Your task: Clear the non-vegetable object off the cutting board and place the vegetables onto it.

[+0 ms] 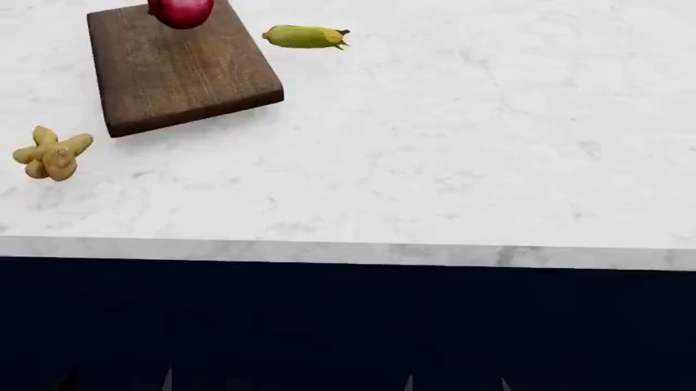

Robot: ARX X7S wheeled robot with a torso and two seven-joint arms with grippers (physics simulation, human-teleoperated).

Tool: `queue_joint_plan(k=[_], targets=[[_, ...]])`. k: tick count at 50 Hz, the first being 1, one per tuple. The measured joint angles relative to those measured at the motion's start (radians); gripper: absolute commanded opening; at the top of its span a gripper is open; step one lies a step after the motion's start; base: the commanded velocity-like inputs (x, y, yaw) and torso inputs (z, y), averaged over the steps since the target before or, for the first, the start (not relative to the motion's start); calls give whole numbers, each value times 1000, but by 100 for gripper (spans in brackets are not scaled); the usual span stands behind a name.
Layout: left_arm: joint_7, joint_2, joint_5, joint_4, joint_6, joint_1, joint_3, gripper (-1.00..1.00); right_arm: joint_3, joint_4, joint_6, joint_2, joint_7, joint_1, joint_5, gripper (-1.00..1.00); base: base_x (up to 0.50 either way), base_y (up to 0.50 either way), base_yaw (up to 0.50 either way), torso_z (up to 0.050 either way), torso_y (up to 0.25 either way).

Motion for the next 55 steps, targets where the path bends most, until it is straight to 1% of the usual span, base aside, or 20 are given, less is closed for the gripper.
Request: queue_joint_plan(k=[1, 4, 18, 55], targets=[[15, -9, -15, 12, 14, 13, -13, 100, -13, -14, -14, 1, 15, -13, -14, 100, 0, 0, 0, 0, 0], [7, -12, -11, 10, 11, 12, -8, 100, -15, -10, -8, 3, 14, -9, -8, 100, 0, 0, 0, 0, 0], [-57, -38, 11, 11, 32, 19, 36, 100, -56, 10, 26, 34, 31, 23, 29, 100, 0, 0, 0, 0, 0], [-146, -102, -14, 8, 50, 20, 117, 100, -139, 22, 54, 99, 99, 45, 85, 100, 27, 500, 0, 0, 0]])
